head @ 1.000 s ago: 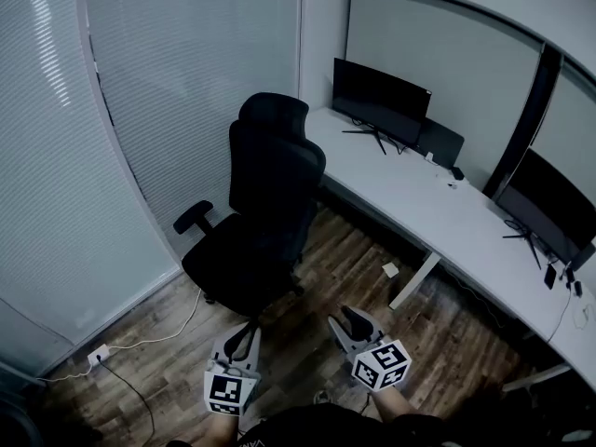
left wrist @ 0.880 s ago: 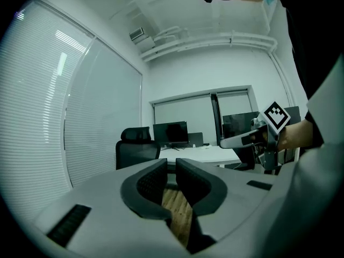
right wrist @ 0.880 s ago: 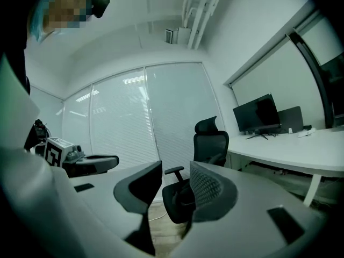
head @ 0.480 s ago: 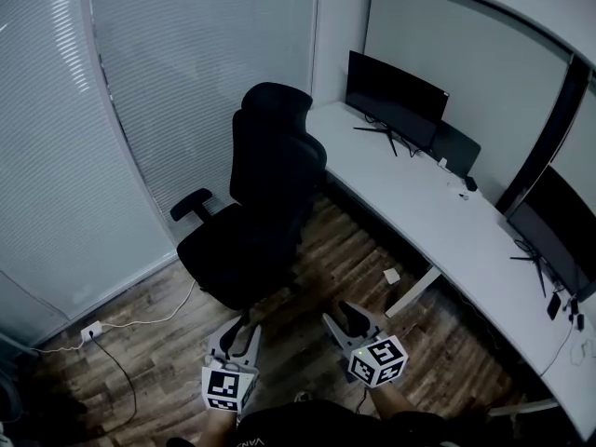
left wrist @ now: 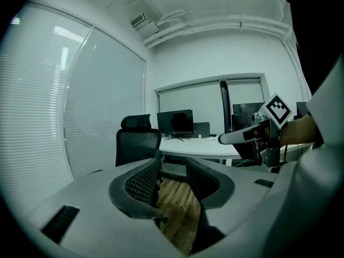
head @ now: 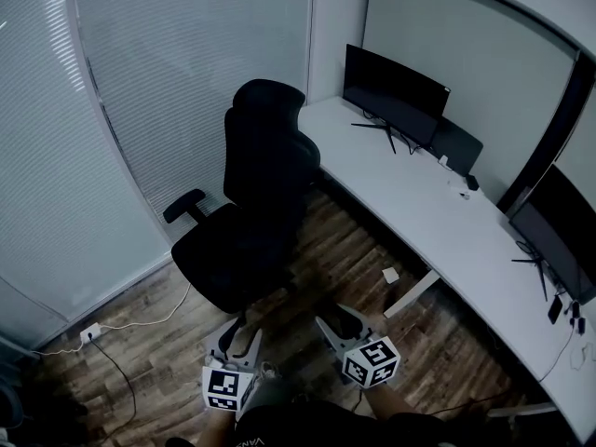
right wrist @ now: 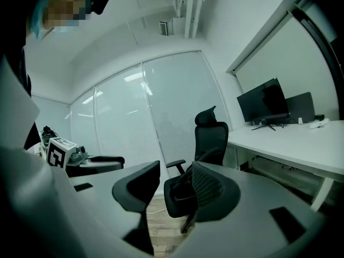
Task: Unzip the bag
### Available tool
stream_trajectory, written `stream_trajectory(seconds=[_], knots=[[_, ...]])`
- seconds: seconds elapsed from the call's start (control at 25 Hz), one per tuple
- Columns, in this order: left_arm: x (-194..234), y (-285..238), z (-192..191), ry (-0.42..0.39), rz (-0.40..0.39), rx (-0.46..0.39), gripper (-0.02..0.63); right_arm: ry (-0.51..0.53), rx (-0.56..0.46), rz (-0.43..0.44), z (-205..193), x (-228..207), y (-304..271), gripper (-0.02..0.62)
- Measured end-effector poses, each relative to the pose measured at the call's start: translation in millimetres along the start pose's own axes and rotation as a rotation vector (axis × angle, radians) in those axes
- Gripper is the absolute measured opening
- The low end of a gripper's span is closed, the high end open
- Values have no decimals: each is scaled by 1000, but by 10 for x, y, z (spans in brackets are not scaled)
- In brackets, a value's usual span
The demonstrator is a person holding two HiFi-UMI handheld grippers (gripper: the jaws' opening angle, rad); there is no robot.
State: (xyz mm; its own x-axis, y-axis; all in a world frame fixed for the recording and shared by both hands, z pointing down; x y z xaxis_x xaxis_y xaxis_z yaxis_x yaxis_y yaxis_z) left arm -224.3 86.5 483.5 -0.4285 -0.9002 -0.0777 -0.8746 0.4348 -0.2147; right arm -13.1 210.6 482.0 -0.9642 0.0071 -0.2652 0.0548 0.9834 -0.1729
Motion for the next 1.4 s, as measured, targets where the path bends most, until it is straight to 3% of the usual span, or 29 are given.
stream_trajectory(seconds=[0.48,0.8,1.08,1.4], knots=[[385,-925,-23,-45,-104,53,195,-31,78,-41,-58,-360,-721,176],[837,-1339,-144,-87,-168,97,215,-61,116,-70,-168,-470,-1300,176],[1205,-1679,-359,-125,-283,97,238,-70,129,-115,-338,-512,-1807,176],[1343,-1908,-464,-148,-334,104,245,-56,179,-132,-515,-633,-2119,176]])
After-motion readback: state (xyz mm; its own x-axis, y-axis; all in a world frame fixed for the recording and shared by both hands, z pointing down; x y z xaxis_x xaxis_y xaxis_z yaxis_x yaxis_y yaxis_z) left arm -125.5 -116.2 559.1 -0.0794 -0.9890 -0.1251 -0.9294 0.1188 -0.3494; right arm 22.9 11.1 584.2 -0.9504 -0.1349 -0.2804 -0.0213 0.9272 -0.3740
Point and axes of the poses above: the fingertips, and each gripper's own axes: y backward along the fingers, x to its left, z out of its top, the point moved 8 cm from there along y, backward along the fingers, and after that the axes turned 2 degrees about z, right-handed, at the moved point
